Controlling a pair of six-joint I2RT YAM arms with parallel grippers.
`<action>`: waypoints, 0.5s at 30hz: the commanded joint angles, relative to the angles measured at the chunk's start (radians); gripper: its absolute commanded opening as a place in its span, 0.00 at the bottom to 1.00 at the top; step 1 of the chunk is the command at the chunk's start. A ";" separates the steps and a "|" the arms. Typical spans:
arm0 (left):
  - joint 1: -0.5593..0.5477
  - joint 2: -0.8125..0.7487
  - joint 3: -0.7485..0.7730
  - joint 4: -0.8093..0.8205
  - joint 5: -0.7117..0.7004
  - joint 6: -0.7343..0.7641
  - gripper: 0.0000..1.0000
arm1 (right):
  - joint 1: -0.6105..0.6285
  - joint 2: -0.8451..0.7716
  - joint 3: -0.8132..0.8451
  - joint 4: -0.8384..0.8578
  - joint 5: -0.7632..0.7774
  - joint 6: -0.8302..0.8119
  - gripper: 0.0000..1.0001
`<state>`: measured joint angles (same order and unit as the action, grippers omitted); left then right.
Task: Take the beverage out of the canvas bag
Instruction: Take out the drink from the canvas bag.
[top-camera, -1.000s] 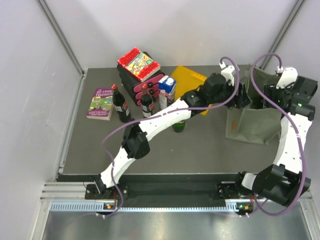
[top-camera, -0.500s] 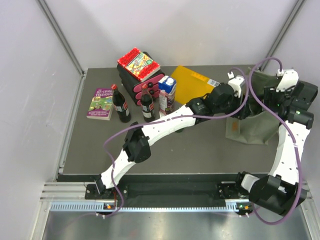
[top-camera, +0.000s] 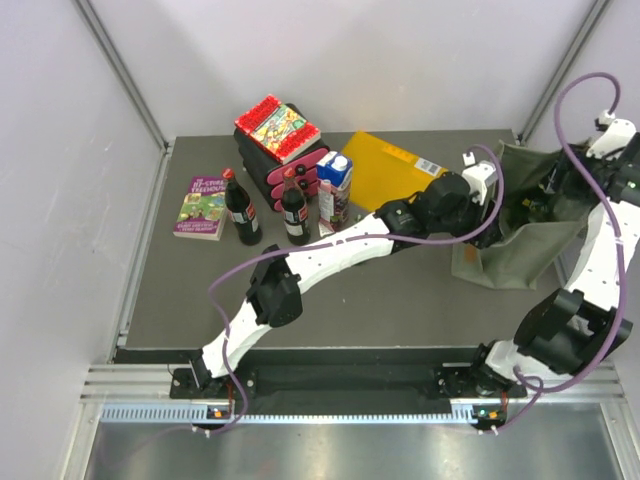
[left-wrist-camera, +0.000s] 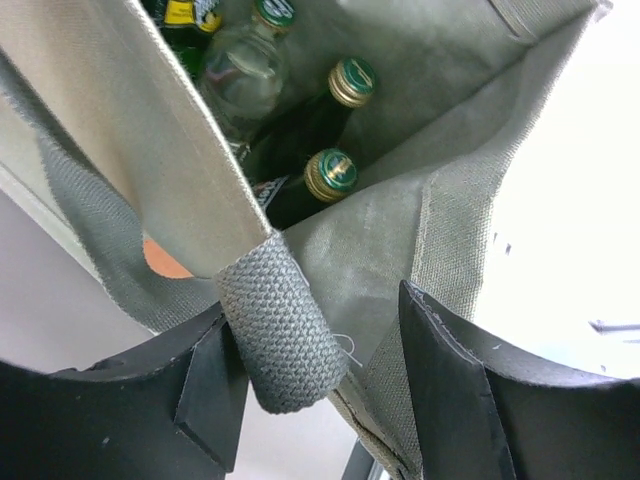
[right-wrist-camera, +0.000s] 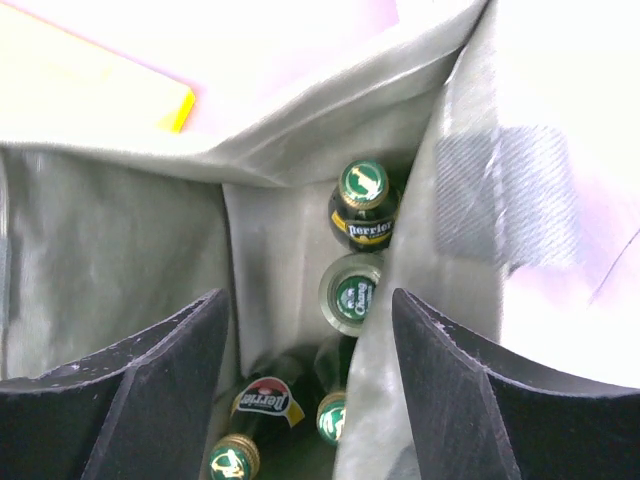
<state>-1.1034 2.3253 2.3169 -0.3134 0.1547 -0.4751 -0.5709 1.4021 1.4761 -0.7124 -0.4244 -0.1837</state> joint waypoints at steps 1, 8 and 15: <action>-0.029 -0.018 -0.053 -0.035 0.075 0.072 0.63 | -0.038 0.061 0.143 -0.062 -0.091 0.056 0.66; -0.032 -0.029 -0.152 0.034 0.147 0.067 0.63 | -0.060 0.191 0.288 -0.252 -0.191 -0.066 0.67; -0.015 -0.024 -0.160 0.063 0.164 0.085 0.63 | -0.061 0.251 0.345 -0.415 -0.261 -0.308 0.69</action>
<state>-1.1118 2.3066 2.1914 -0.2295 0.2733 -0.4358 -0.6209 1.6352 1.7752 -1.0027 -0.6262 -0.3378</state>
